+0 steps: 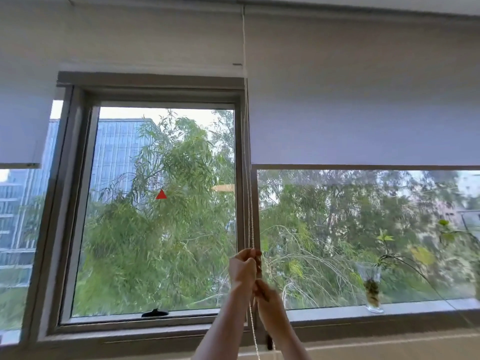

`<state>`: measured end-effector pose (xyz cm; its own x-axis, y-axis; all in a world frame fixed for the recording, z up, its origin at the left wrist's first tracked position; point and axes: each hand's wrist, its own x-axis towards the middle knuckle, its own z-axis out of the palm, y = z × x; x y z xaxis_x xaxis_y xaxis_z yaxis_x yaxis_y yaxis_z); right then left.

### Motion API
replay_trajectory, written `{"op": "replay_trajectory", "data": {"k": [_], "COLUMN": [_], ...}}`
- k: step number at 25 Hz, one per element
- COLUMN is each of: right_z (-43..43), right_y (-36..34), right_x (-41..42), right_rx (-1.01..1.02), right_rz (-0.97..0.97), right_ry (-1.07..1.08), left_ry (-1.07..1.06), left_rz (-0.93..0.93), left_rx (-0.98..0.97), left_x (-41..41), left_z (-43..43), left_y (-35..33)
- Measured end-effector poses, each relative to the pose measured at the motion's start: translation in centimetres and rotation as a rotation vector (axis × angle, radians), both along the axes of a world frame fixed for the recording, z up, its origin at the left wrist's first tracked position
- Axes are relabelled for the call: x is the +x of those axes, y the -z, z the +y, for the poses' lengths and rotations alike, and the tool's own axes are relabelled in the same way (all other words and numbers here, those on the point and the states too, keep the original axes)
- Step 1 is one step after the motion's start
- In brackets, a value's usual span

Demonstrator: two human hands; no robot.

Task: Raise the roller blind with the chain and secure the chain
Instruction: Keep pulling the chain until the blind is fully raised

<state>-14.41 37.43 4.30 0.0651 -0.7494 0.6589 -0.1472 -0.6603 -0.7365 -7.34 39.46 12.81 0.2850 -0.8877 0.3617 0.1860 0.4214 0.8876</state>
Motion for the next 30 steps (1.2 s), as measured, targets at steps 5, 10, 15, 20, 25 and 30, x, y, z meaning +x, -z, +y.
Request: {"op": "replay_trajectory", "data": {"k": [5, 10, 15, 20, 25, 30], "right_z": [-1.0, -0.7, 0.2, -0.8, -2.7, -4.9], "right_y": [2.5, -4.0, -9.0, -6.8, -1.5, 1.8], "right_x": [-2.0, -2.3, 0.1, 1.7, 2.5, 3.2], "right_rx": [0.289, 0.189, 0.095, 0.055, 0.043, 0.076], "right_rz": [-0.022, -0.118, -0.193, -0.181, -0.137, -0.127], "right_ry": [-0.151, -0.106, -0.095, -0.002, 0.073, 0.105], "left_ry": [-0.021, -0.078, -0.076, 0.042, 0.279, 0.263], "left_rz": [-0.100, -0.172, -0.227, -0.361, -0.575, -0.250], "left_rx": [0.069, 0.017, -0.027, -0.070, 0.087, 0.092], "left_x": [0.1, -0.5, -0.2, 1.6, 4.6, 4.9], "left_z": [-0.2, 0.7, 0.6, -0.5, -2.7, -5.3], "left_y": [4.6, 4.9, 5.3, 6.6, 9.7, 8.7]}}
